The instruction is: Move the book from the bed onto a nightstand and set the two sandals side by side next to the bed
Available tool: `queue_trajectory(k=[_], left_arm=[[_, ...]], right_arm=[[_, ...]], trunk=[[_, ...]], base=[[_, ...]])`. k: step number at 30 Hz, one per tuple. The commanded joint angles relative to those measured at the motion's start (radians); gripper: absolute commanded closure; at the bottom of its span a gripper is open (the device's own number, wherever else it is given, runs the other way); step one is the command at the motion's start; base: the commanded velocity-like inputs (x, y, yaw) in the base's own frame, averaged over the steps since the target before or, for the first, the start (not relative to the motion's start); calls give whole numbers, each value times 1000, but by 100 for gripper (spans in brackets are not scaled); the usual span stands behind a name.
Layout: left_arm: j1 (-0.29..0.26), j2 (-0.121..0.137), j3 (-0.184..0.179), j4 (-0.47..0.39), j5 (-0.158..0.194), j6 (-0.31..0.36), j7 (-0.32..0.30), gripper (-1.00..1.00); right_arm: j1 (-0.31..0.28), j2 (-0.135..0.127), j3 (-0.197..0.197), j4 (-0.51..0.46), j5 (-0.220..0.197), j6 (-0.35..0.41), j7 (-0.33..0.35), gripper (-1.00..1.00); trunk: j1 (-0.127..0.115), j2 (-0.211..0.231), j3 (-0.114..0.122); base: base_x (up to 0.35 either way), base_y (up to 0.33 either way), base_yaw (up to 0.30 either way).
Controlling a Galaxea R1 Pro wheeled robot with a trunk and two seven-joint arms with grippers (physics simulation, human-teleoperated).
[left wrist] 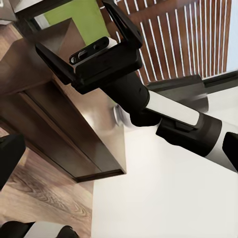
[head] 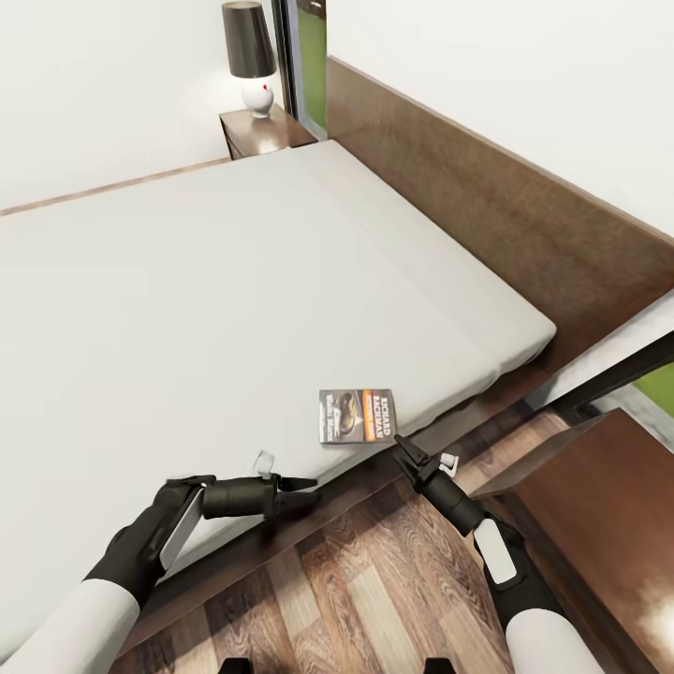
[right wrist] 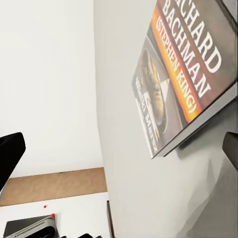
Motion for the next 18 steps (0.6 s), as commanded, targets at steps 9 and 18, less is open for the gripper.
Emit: queue_trajectory(k=[9,18], left_arm=[[-1,1,-4,0,9,11,1,-100],[-1,1,-4,0,9,11,1,-100]], right_arm=[[-1,1,-4,0,-2,8,2,-100],[-1,1,-4,0,-2,8,2,-100]], trunk=[[35,-64,-29],[69,-127,-57]], base=[[0,0,0],[0,0,0]])
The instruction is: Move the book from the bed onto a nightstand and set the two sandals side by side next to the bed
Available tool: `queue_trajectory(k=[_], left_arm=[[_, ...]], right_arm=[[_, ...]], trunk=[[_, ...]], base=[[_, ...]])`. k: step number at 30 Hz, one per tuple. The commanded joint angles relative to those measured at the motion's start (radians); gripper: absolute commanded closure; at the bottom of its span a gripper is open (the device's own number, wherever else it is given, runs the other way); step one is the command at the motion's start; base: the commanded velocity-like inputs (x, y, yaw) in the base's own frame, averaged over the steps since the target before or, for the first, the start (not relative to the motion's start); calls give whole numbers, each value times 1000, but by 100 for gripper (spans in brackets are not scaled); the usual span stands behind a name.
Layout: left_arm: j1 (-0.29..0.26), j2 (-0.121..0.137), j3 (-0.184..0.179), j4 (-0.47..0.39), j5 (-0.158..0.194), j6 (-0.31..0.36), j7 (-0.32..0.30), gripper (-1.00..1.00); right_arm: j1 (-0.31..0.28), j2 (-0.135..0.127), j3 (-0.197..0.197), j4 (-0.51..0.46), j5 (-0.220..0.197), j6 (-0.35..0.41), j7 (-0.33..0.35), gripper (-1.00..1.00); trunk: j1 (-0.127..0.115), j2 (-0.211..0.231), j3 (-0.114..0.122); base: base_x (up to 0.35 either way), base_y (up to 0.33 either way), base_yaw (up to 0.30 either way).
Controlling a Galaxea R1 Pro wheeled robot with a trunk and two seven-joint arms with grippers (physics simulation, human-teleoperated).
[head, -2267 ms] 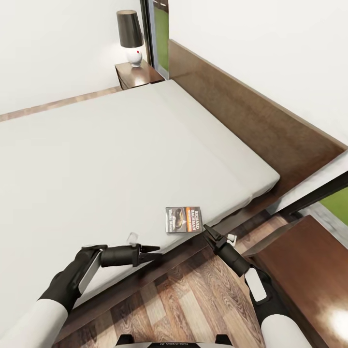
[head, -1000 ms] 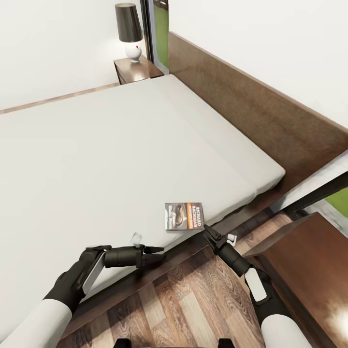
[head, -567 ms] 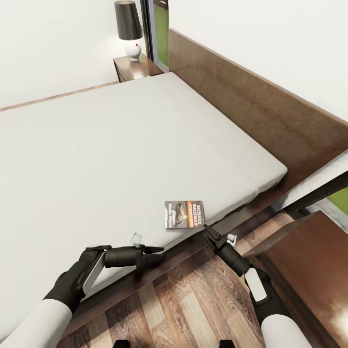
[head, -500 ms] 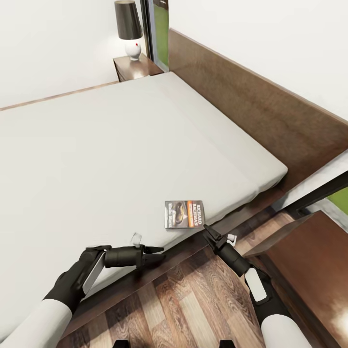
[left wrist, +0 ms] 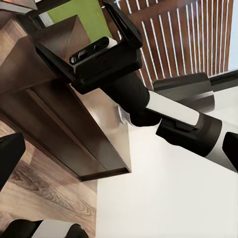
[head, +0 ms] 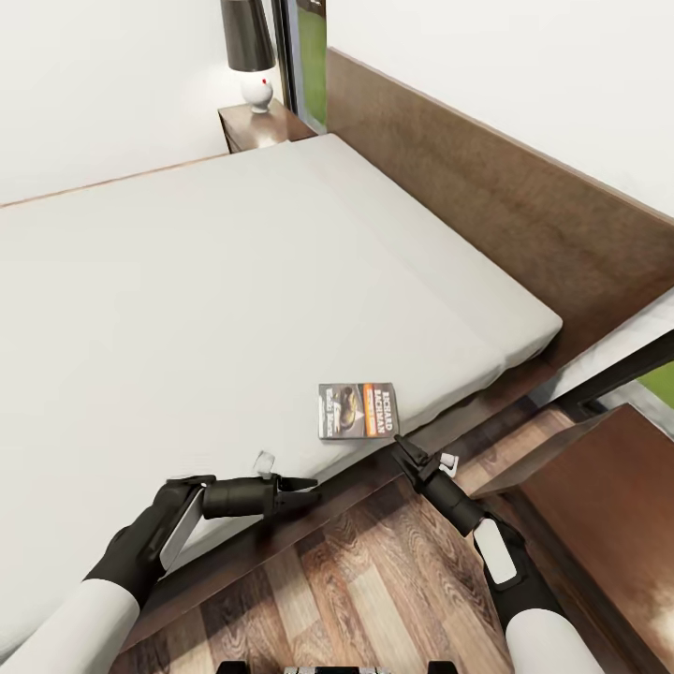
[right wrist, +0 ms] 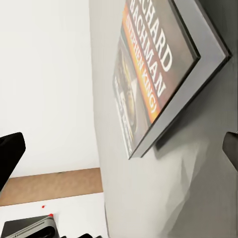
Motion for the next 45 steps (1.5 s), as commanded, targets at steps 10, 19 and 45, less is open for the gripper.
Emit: queue_trajectory(k=[10,19,45], left_arm=[[-1,1,-4,0,9,11,1,-100],[-1,1,-4,3,10,10,2,-100],[-1,1,-4,11,10,11,1,-100]], right_arm=[[-1,1,-4,0,-2,8,2,-100],[-1,1,-4,0,-2,8,2,-100],[-1,2,-4,0,-2,8,2,-100]], trunk=[[38,-71,-32],[50,-92,-41],[50,-92,-41]], base=[[0,0,0],[0,0,0],[57,5,0]])
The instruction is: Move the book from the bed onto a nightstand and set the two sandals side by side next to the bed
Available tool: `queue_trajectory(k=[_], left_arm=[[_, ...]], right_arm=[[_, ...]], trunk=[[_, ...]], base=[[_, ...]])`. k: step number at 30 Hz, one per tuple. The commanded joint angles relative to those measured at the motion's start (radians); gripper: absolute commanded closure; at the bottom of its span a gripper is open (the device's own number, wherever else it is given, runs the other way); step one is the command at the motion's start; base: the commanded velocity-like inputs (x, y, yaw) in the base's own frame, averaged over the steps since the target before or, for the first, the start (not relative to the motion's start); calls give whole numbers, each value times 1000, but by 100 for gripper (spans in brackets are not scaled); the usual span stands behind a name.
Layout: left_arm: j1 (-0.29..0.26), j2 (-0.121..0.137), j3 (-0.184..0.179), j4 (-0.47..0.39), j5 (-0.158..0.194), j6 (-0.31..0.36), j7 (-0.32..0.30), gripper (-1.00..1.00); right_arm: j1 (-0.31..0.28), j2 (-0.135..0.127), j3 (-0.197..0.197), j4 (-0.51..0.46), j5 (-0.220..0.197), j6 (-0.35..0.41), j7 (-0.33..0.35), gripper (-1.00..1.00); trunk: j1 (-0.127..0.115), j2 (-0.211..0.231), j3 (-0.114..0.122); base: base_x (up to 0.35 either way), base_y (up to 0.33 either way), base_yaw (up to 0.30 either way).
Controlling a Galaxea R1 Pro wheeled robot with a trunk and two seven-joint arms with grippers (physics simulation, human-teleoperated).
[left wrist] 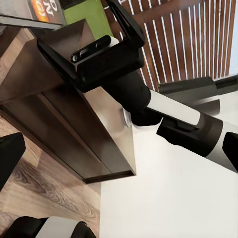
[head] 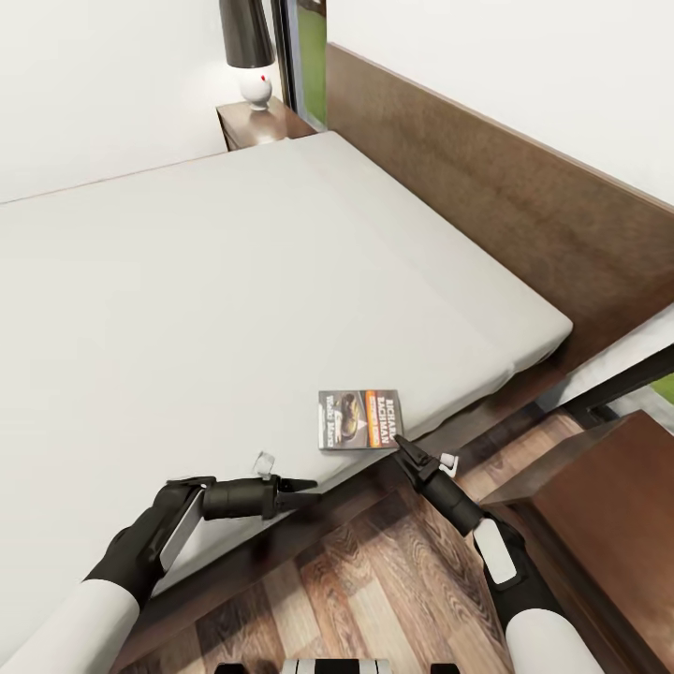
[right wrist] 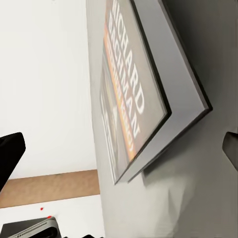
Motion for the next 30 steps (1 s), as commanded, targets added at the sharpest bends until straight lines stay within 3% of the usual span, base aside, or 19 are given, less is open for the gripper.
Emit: queue_trajectory(k=[1,30], left_arm=[[-1,1,-4,0,9,10,1,-100],[-1,1,-4,0,9,10,1,-100]], right_arm=[[-1,1,-4,0,-2,8,2,-100],[-1,0,-3,0,-2,8,3,-100]], trunk=[[0,0,-1],[0,0,-1]], base=[[76,26,0],[38,-5,0]])
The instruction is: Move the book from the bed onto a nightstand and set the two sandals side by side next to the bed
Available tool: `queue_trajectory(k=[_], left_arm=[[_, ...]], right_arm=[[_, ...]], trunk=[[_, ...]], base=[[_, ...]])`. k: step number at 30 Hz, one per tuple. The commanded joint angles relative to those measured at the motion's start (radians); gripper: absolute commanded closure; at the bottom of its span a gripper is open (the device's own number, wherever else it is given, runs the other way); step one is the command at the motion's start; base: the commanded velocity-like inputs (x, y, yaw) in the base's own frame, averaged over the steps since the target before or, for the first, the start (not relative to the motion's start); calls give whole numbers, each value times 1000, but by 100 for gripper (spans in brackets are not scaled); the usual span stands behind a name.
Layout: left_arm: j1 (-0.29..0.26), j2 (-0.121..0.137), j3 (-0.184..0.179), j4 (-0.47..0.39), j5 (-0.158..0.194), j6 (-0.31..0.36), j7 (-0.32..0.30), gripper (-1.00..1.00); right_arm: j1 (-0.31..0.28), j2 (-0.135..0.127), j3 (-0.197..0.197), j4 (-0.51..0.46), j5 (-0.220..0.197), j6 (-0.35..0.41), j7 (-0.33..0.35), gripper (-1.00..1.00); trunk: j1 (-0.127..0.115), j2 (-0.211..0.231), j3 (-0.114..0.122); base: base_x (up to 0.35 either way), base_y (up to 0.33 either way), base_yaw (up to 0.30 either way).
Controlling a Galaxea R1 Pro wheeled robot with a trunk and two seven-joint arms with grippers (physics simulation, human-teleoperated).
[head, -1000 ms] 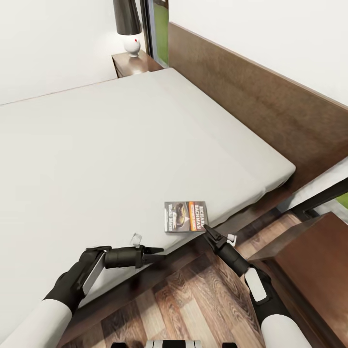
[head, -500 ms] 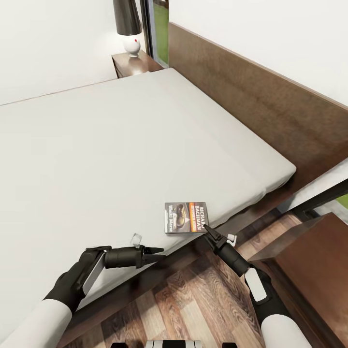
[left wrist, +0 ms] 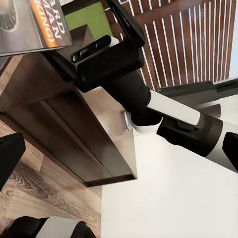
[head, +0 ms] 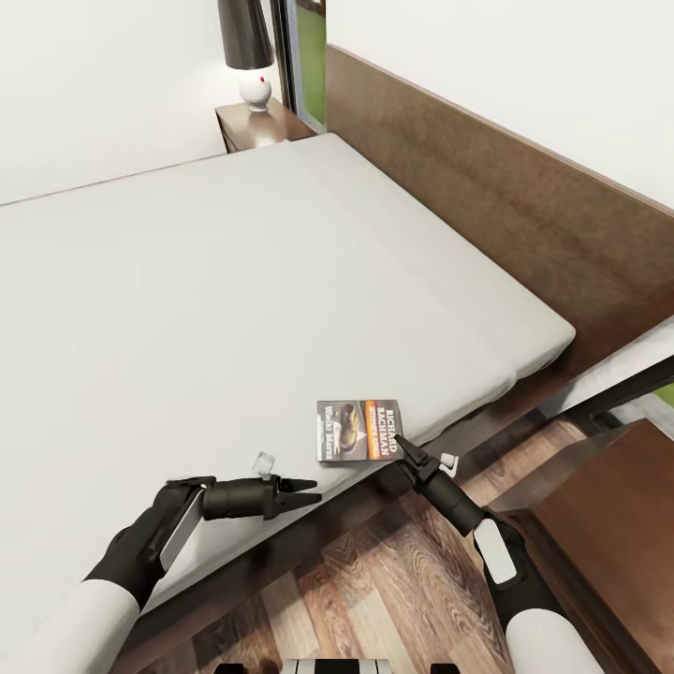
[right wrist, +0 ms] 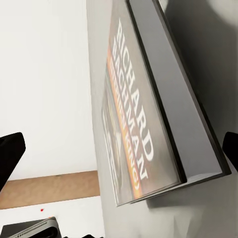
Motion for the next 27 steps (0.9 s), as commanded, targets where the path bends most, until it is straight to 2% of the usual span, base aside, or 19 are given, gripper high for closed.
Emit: queue_trajectory(k=[1,8,9,27], left_arm=[[-1,1,-4,0,9,10,1,-100],[-1,1,-4,0,9,10,0,-100],[-1,1,-4,0,9,10,1,-100],[-1,1,-4,0,9,13,2,-100]], right_arm=[[-1,1,-4,0,-2,7,2,-100],[-1,2,-4,0,-2,7,1,-100],[-1,2,-4,0,-2,7,1,100],[-1,1,-4,0,-2,8,1,100]], trunk=[[0,0,-1],[0,0,-1],[0,0,-1],[0,0,-1]], base=[[2,0,0],[0,0,0],[0,0,0],[0,0,0]])
